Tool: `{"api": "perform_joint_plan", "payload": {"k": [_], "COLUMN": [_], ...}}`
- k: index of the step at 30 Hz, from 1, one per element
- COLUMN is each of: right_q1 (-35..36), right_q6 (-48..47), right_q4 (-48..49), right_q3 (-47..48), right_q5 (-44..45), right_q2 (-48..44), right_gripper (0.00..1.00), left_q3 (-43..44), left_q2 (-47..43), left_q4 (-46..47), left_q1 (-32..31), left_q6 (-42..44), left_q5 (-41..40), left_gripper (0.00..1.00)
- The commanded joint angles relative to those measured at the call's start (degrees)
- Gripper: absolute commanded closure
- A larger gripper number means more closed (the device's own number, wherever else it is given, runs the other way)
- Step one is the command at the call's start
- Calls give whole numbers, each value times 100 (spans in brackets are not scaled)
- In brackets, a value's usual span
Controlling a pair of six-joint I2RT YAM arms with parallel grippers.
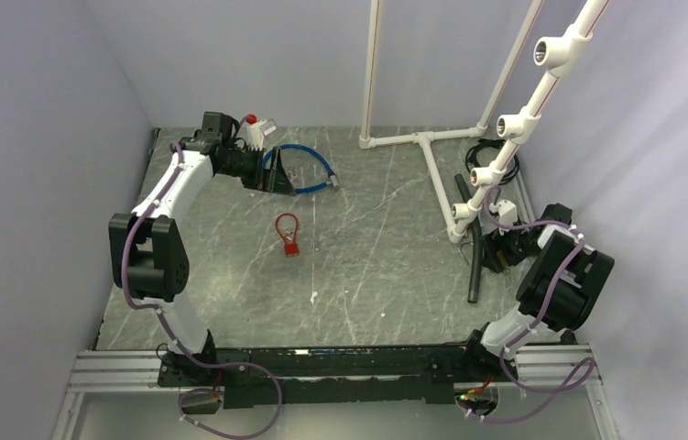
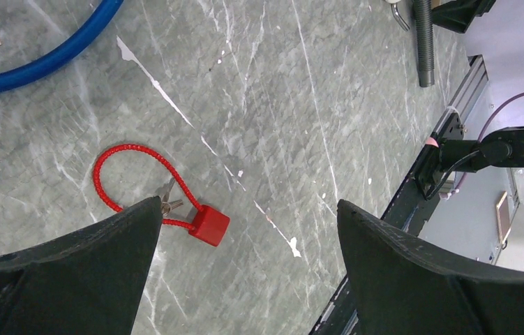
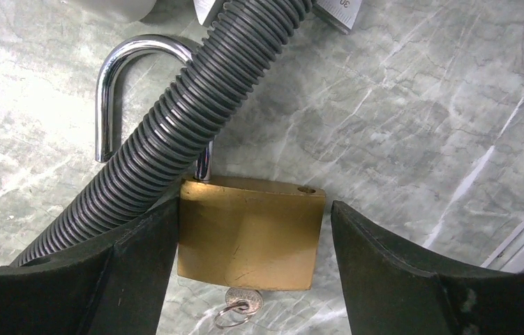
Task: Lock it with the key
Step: Pick up the lock from the center of the board.
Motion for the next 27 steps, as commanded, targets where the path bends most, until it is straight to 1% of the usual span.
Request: {"api": "perform_joint_plan", "payload": {"k": [1,4,8,9,11,14,17,19,21,24,27], "right_q1": [-128,-352,-678,-734,-809,-810,-817,-852,-857,-826,-673], "right_q6": [-479,-706,-837,-831,-791,-778,-876,-949,-972,-958,-880], "right_q4": [-133,-341,-460,-468,-486,-543,-852,-1036,-1049,-1100,-974], "right_q3": [-167,-295,-332,-317,-298,-317,-159,-13,118,328,344], "right_q5": [722,807,850,842,831,829,727,716,801,856,1001], "right_q2": [102,-33,-144,-157,-193,-195,-82,-23,61,348,551], "right_gripper": [23,25,32,32,26,22,16,16,18,20,22], "left_q3": [270,248,196,181,160,100,18,-76,-122,-99,-27], "left_q2": [-20,-28,-20,-20,-33,-52,-108,-152,-169,-161,-149], "left_q4": [-36,-13,36,37,50,91,192,301,338,242,141], "left_q1": [-11,-10,-11,-8,-3,-3,14,15,15,24,41], "left_q6": [191,218,199,207,239,272,204,149,131,171,271], "left_q5": [55,71,111,120,129,138,196,232,239,242,221], "left_gripper": [1,1,1,0,1,1,1,1,1,1,1]}}
